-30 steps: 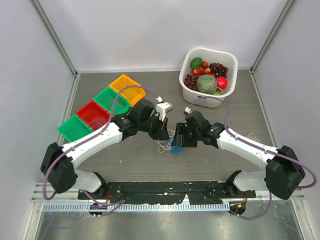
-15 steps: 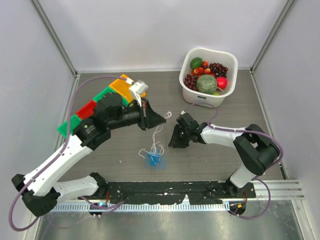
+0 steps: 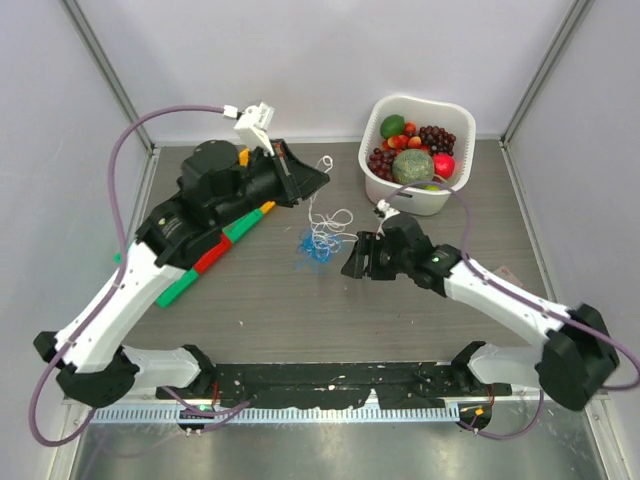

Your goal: Untangle the cables

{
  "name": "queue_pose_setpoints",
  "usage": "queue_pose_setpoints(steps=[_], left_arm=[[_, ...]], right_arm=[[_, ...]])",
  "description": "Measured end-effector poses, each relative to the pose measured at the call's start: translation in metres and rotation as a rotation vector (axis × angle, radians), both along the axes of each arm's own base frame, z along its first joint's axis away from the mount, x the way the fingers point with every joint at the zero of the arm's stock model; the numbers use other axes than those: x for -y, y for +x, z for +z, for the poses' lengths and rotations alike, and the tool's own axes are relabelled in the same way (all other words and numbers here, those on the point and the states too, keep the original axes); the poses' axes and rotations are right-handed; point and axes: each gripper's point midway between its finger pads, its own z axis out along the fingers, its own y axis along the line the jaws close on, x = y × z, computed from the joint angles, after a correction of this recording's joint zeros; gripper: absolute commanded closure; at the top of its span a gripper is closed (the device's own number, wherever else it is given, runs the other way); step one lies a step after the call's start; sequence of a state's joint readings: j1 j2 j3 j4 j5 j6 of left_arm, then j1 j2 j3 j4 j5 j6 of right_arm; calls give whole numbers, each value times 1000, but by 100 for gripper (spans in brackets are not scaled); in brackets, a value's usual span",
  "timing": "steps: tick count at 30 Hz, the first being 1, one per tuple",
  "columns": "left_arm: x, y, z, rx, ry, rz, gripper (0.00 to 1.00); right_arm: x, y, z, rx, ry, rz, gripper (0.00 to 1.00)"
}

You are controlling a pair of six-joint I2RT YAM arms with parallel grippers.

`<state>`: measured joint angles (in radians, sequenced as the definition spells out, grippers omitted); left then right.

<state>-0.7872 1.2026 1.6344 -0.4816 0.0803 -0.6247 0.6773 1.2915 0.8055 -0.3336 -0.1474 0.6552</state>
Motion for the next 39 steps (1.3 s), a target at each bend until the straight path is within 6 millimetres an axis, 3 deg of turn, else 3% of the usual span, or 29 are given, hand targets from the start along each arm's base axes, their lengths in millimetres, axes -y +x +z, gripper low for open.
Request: queue_pose_setpoints(steps=[3,5,9,10,12,14,15,16,19,20,24,26,29,34,39], left_arm=[[5,29,-39,-186,-9,76,100],[4,49,-85,-361,-39,114,100],[7,66,-197,-690,4,155,100],[9,63,-237,-789,58,159,100],[11,53,-288,-914,146,152,100],[10,36,-322,-1004,232,129,98],[10,27,-331,-1026,273,110,92],[10,21,-333,-1019,301,84,79],[24,6,-321,-962,348,-10,24],[28,5,-316,-937,356,-36,19],[29,-3,-300,-849,399,-100,18],[19,-5,-297,-818,433,-86,27],[-6,-7,-287,-739,467,-32,41],[-54,-8,-273,-667,458,97,38],[-81,-5,-294,-717,480,187,32]], right_arm=[[0,-1,43,110,87,8,33],[2,-4,57,144,117,9,33],[6,-7,43,116,96,0,33],[8,-10,35,98,80,-3,33],[12,-14,24,70,58,-7,32],[15,-17,18,56,45,-9,32],[15,-16,18,56,44,-10,32],[15,-16,18,57,46,-13,32],[19,-10,18,49,48,-61,31],[23,-6,18,37,49,-95,31],[42,21,18,-16,59,-229,31],[46,31,19,-29,58,-255,31],[34,34,22,-50,86,-219,31],[1,35,3,-114,81,-108,31],[-22,34,-11,-100,18,7,31]])
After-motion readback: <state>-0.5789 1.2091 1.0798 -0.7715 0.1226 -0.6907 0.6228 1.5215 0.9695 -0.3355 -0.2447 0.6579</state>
